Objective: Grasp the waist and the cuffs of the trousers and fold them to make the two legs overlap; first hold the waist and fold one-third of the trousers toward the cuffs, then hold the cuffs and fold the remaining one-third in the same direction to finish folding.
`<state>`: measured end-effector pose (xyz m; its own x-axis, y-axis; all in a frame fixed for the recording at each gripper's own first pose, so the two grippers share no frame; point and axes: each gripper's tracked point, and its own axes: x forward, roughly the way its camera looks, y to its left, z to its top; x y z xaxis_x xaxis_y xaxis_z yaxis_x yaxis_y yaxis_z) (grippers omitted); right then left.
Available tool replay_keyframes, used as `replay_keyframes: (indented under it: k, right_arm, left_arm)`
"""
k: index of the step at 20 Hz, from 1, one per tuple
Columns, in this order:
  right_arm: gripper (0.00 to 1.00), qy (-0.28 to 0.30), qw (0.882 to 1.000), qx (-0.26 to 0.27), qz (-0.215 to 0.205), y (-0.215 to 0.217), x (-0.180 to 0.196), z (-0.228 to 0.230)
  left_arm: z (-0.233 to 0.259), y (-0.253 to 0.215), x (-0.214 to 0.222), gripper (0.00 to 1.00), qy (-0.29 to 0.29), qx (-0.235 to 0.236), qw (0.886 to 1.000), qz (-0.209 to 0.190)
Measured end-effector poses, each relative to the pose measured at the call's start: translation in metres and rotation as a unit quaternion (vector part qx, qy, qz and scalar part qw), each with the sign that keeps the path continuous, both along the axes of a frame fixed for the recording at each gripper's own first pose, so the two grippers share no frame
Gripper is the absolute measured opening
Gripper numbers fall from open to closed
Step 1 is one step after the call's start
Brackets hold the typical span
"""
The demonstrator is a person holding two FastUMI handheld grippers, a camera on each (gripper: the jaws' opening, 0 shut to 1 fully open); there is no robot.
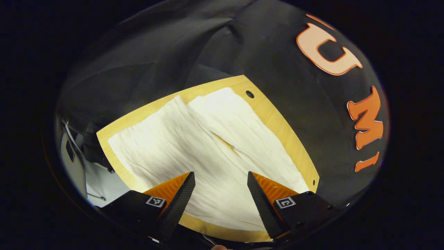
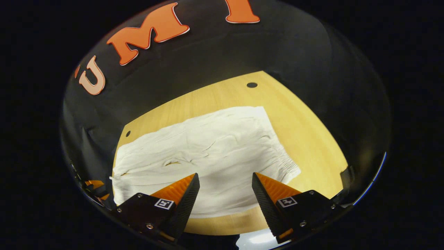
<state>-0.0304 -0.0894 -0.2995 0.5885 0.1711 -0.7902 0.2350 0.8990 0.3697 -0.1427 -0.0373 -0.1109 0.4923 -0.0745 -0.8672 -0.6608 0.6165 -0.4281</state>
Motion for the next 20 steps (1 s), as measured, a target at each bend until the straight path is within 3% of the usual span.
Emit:
replay_keyframes:
  k: [4, 5, 11, 17, 19, 20]
  right_arm:
    - [0.90, 0.041, 0.998, 0.031, -0.038, -0.004, -0.011, -0.021]
    - [0.90, 0.048, 0.997, 0.040, -0.049, -0.005, -0.012, -0.026]
    - [0.89, 0.091, 0.985, 0.098, -0.113, -0.018, -0.025, -0.053]
    - [0.90, 0.123, 0.975, 0.107, -0.149, -0.030, -0.043, -0.082]
    - [0.89, 0.128, 0.973, 0.105, -0.162, -0.037, -0.048, -0.088]
    - [0.89, 0.130, 0.972, 0.105, -0.168, -0.041, -0.051, -0.091]
  left_arm:
    - [0.007, 0.004, -0.004, 0.96, 0.027, -0.029, 0.998, 0.054]
    - [0.009, 0.007, -0.004, 0.99, 0.033, -0.035, 0.996, 0.070]
    - [0.016, 0.019, -0.010, 0.99, 0.066, -0.089, 0.982, 0.154]
    - [0.020, 0.032, -0.002, 0.99, 0.081, -0.079, 0.981, 0.159]
    - [0.016, 0.033, -0.003, 0.94, 0.074, -0.075, 0.982, 0.159]
    - [0.017, 0.036, 0.001, 1.00, 0.067, -0.077, 0.982, 0.160]
